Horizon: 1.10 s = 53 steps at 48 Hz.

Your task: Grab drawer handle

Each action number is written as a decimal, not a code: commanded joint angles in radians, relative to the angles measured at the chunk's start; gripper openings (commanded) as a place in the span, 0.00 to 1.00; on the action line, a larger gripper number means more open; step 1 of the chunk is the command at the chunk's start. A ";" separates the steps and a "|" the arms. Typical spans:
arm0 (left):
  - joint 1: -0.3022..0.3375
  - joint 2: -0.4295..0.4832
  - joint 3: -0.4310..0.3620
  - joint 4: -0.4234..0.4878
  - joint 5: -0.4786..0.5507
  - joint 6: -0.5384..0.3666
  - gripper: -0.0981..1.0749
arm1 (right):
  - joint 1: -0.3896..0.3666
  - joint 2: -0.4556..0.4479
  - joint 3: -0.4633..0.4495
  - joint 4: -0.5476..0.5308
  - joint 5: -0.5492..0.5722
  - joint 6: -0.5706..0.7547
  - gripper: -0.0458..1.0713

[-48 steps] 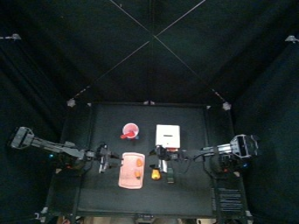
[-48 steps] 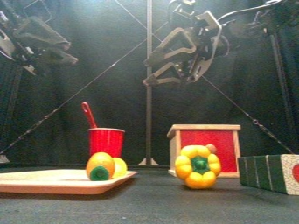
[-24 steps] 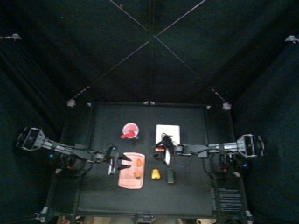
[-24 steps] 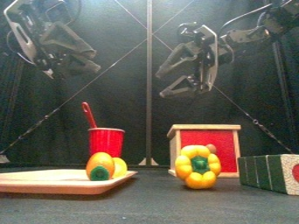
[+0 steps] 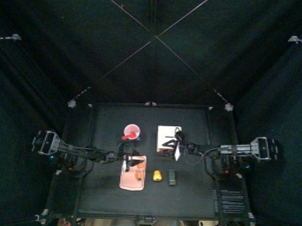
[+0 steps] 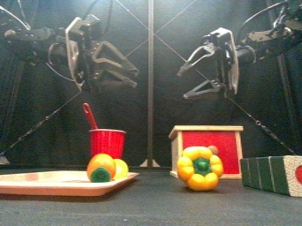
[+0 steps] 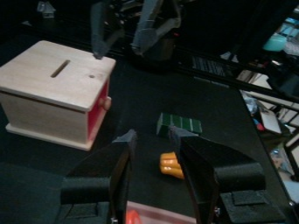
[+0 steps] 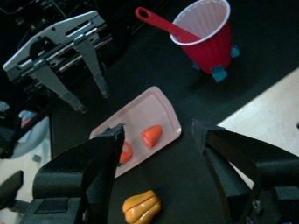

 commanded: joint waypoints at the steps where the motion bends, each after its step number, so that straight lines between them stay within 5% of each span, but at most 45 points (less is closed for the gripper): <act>1: 0.048 0.032 -0.067 -0.002 -0.012 0.002 0.74 | 0.005 -0.061 0.018 0.041 -0.006 -0.002 0.89; 14: 0.137 0.086 -0.133 -0.003 -0.012 0.000 0.73 | -0.003 -0.115 0.031 0.118 0.052 0.000 0.89; 34: 0.184 0.127 -0.189 0.000 -0.009 0.002 0.74 | -0.156 -0.141 -0.140 0.074 0.552 0.003 0.89; 43: 0.195 0.133 -0.189 0.000 -0.009 0.000 0.73 | -0.242 -0.178 -0.176 0.057 0.683 0.034 0.88; 53: 0.201 0.141 -0.192 0.000 -0.008 0.000 0.73 | -0.302 -0.195 -0.239 -0.100 0.857 0.181 0.88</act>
